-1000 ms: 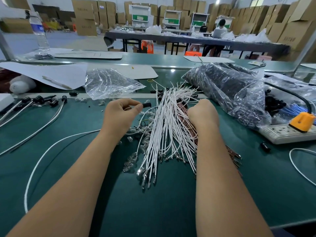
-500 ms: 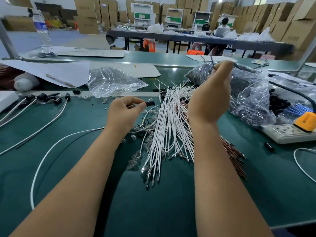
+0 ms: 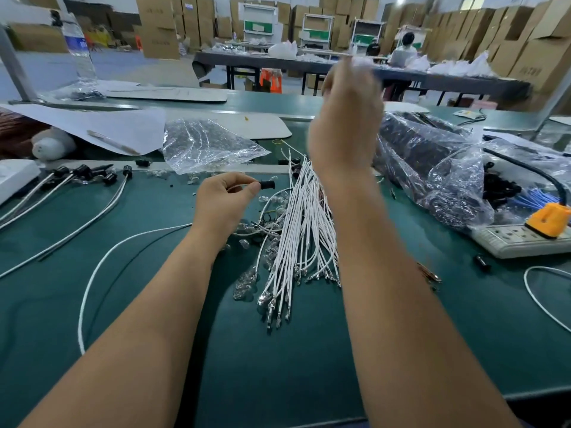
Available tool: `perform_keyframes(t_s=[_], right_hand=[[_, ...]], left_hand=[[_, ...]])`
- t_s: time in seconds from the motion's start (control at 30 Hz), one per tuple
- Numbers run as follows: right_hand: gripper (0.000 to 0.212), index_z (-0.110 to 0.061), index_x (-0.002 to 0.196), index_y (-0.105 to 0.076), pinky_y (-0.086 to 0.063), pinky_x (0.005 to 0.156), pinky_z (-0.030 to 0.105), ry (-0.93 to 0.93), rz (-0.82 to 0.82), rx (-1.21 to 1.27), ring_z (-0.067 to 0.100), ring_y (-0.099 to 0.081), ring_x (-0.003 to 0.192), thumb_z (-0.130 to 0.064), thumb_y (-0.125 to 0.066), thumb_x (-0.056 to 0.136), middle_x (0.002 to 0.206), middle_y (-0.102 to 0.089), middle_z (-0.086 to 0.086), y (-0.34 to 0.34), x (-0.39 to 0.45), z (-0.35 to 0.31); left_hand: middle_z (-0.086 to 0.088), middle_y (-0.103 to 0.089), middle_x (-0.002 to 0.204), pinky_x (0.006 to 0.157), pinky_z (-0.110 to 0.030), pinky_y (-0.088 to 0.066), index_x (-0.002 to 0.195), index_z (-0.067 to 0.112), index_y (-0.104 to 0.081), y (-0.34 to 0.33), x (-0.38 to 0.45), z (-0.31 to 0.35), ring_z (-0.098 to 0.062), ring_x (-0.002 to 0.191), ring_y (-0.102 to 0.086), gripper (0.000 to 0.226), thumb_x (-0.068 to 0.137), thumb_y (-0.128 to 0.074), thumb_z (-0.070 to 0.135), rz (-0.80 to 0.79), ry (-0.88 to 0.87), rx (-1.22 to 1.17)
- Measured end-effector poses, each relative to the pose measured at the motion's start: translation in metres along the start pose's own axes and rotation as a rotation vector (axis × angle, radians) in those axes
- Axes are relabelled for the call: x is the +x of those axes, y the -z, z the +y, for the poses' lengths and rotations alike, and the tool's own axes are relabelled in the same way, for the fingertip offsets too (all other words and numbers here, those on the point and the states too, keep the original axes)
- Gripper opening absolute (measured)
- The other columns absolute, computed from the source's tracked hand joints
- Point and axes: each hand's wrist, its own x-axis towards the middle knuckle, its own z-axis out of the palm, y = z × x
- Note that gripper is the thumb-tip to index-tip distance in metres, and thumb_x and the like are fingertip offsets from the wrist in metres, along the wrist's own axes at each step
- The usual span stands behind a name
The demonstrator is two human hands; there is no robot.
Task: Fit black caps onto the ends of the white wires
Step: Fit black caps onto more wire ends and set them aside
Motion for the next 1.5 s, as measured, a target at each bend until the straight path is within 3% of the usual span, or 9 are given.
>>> perform_keyframes(t_s=[0.1,0.2,0.37,0.47,0.67,0.83,1.07,1.23,1.5], right_hand=[[0.024,-0.008,0.095,-0.051,-0.041,0.081,0.032,-0.148,-0.223,0.178,0.019,-0.048,0.084,0.011,-0.041,0.086,0.086,-0.049,0.001,-0.024,-0.034,-0.001],[0.021,-0.007,0.1,-0.058,-0.047,0.083,0.04,-0.292,-0.371,0.329,0.023,-0.056,0.088,0.004,-0.042,0.092,0.092,-0.061,0.006,-0.039,-0.067,0.005],[0.029,-0.017,0.091,-0.07,-0.048,0.081,0.038,-0.413,-0.382,0.477,0.024,-0.058,0.089,-0.001,-0.046,0.087,0.095,-0.063,0.004,-0.04,-0.07,0.012],[0.023,-0.025,0.079,-0.066,-0.05,0.081,0.04,-0.487,-0.359,0.55,0.024,-0.057,0.085,-0.007,-0.053,0.085,0.092,-0.058,0.001,-0.036,-0.071,0.009],[0.019,-0.021,0.075,-0.062,-0.048,0.085,0.048,-0.548,-0.313,0.609,0.03,-0.056,0.088,-0.007,-0.053,0.085,0.094,-0.054,0.0,-0.032,-0.069,0.009],[0.018,-0.019,0.079,-0.064,-0.047,0.086,0.046,-0.458,-0.355,0.619,0.027,-0.055,0.087,-0.006,-0.055,0.087,0.095,-0.054,0.007,-0.033,-0.071,0.007],[0.016,-0.013,0.086,-0.069,-0.046,0.088,0.041,-0.298,-0.428,0.561,0.02,-0.054,0.087,-0.004,-0.056,0.088,0.09,-0.056,0.002,-0.036,-0.073,0.007],[0.016,-0.014,0.082,-0.066,-0.045,0.084,0.042,-0.401,-0.256,0.57,0.021,-0.053,0.084,-0.003,-0.055,0.086,0.088,-0.056,0.001,-0.033,-0.069,0.012],[0.016,-0.012,0.084,-0.066,-0.046,0.084,0.042,-0.353,-0.285,0.578,0.018,-0.052,0.084,-0.002,-0.054,0.088,0.082,-0.048,-0.008,-0.031,-0.068,0.01]], left_hand=[[-0.006,-0.06,0.072,0.049,-0.018,-0.043,0.079,0.019,-0.072,0.001,0.001,-0.001,-0.012,0.059,-0.048,0.007,0.085,-0.071,0.017,0.024,0.026,-0.054],[0.0,-0.065,0.073,0.061,-0.01,-0.047,0.086,0.01,-0.072,0.001,0.004,-0.002,0.0,0.062,-0.056,0.003,0.085,-0.072,0.013,0.064,0.021,-0.082],[0.006,-0.064,0.07,0.063,-0.006,-0.046,0.079,0.019,-0.07,0.0,0.008,-0.004,0.009,0.058,-0.055,0.008,0.085,-0.071,0.013,0.104,0.036,-0.146],[0.007,-0.062,0.068,0.058,-0.005,-0.043,0.076,0.023,-0.069,0.002,0.007,-0.005,0.009,0.055,-0.051,0.012,0.086,-0.071,0.017,0.096,0.037,-0.128],[0.01,-0.057,0.062,0.055,-0.008,-0.042,0.076,0.027,-0.07,0.008,0.007,-0.002,0.004,0.052,-0.047,0.012,0.087,-0.07,0.022,0.04,0.074,-0.123],[0.006,-0.059,0.065,0.056,-0.009,-0.043,0.074,0.029,-0.07,0.011,0.006,0.001,0.002,0.053,-0.048,0.013,0.086,-0.071,0.025,-0.01,0.067,-0.087],[0.0,-0.055,0.066,0.052,-0.01,-0.038,0.073,0.027,-0.071,0.009,0.006,0.003,-0.003,0.054,-0.043,0.014,0.086,-0.071,0.024,-0.032,0.048,-0.079],[0.001,-0.053,0.066,0.051,-0.014,-0.04,0.071,0.028,-0.069,0.012,0.007,0.002,-0.005,0.055,-0.044,0.015,0.086,-0.07,0.025,0.007,0.079,-0.088],[0.002,-0.059,0.068,0.057,-0.011,-0.044,0.074,0.028,-0.07,0.012,0.008,0.002,-0.001,0.054,-0.048,0.012,0.086,-0.071,0.024,-0.01,0.055,-0.086]])
